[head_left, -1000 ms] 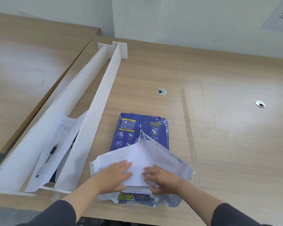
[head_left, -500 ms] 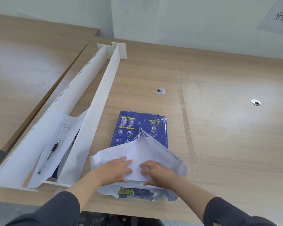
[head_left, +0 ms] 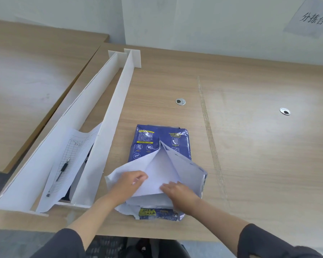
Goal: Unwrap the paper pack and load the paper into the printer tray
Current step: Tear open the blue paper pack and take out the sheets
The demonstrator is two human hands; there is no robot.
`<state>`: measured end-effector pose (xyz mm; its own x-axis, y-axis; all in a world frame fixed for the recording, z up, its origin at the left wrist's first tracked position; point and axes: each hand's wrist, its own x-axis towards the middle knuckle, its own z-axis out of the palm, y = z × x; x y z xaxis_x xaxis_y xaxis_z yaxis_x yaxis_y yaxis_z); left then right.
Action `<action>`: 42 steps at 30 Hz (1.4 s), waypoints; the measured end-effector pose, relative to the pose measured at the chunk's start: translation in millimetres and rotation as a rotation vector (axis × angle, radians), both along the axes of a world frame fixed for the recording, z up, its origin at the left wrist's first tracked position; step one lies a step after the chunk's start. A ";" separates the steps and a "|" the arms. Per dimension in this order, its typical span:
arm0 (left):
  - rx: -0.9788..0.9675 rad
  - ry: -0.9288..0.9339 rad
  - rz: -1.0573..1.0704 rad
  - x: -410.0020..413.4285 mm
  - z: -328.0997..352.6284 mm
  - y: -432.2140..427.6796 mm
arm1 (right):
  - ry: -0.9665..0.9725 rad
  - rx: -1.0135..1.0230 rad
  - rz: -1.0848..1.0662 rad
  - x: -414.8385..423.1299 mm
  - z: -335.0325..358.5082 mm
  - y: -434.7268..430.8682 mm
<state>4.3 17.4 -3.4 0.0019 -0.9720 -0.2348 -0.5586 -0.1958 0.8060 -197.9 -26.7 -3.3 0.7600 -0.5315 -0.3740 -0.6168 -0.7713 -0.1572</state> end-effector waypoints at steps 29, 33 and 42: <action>0.435 1.012 0.256 9.6 162.5 -69.3 | -0.535 -0.087 -0.216 -32.4 295.0 -58.0; 0.298 0.941 0.322 -15.2 194.1 -94.1 | -0.627 -0.088 -0.151 -69.0 294.5 -46.6; -0.053 0.856 0.353 -121.3 208.4 -144.8 | -0.815 0.031 -0.345 -180.5 198.2 -45.4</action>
<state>-117.0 -127.4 204.9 0.1461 -0.9576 -0.2482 0.3160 -0.1926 0.9290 -378.4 -72.0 194.9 0.5959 -0.7787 0.1962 -0.5010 -0.5514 -0.6671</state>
